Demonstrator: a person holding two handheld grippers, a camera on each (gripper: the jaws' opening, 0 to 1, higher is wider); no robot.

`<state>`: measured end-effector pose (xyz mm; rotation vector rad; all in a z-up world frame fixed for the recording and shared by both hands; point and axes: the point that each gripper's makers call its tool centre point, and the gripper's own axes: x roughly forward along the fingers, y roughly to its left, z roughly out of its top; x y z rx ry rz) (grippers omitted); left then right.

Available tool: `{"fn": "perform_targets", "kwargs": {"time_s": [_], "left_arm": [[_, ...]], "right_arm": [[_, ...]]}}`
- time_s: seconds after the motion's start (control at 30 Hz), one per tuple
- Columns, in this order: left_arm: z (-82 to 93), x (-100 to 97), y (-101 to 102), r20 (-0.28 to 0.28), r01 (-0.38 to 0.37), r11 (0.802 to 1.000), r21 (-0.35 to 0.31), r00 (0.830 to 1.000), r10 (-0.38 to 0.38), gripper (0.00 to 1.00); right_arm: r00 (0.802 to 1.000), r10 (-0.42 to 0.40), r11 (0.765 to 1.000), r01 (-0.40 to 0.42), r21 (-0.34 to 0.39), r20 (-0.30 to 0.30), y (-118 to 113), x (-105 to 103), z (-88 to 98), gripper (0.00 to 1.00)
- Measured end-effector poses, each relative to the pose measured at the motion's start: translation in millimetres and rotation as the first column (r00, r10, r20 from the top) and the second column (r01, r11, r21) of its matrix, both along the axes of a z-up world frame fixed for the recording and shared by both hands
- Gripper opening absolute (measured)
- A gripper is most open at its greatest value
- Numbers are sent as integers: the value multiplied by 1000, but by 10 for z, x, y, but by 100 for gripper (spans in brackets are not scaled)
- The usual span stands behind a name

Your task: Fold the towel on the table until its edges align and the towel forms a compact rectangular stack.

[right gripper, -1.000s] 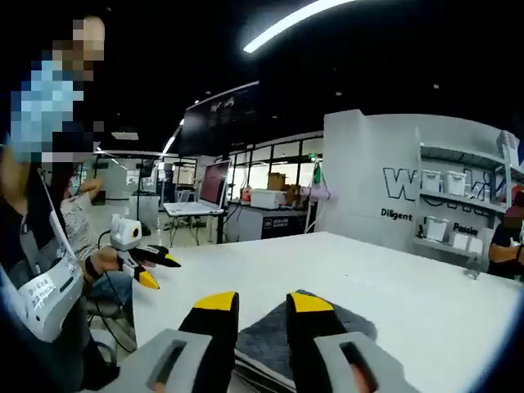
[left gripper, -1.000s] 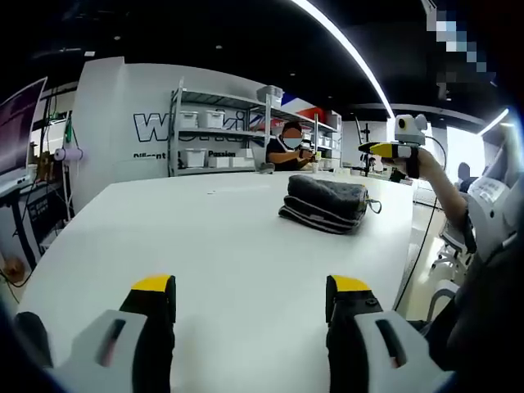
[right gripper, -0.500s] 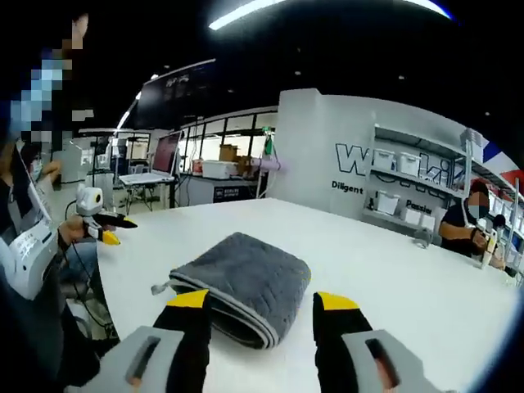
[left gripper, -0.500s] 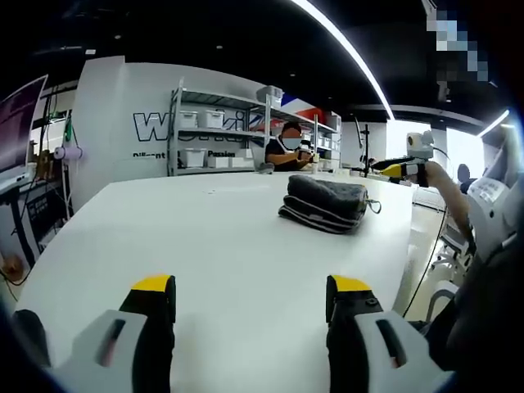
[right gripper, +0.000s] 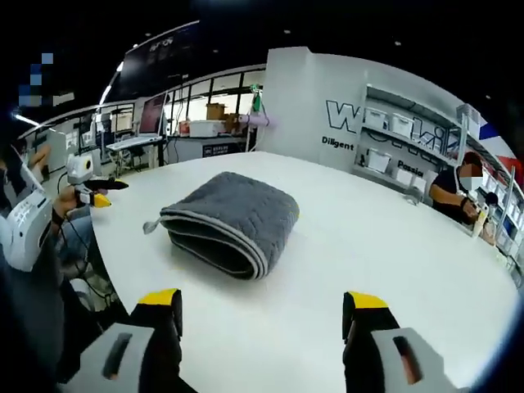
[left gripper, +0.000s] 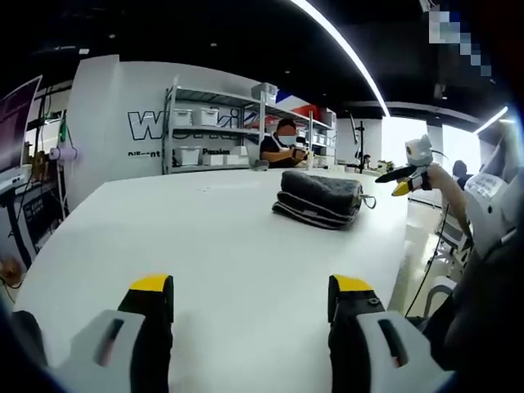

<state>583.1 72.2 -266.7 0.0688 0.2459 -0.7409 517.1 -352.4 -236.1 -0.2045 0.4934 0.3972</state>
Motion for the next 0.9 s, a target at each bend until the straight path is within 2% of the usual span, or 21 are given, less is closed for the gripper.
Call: {"fn": "perform_targets", "kwargs": {"time_s": [0.23,0.37,0.63,0.9], "left_arm": [[-26,-38,-74,-6,30,1000,3,1000,-30,86],[-29,-39,-85,-5,36,999,13,999,-36,88],[-26,-39,-132,-3,51,998,26,999,-51,95],[-64,-55,-299,-9,95,994,47,996,-94,99]], "right_arm": [[999,-18,1000,17,-21,-40,-25,-57,-93,94],[998,-25,1000,25,-4,-52,-26,-66,-120,99],[997,-20,1000,21,16,-75,-56,-108,-157,99],[996,-20,1000,22,13,-90,-84,-159,-181,99]]}}
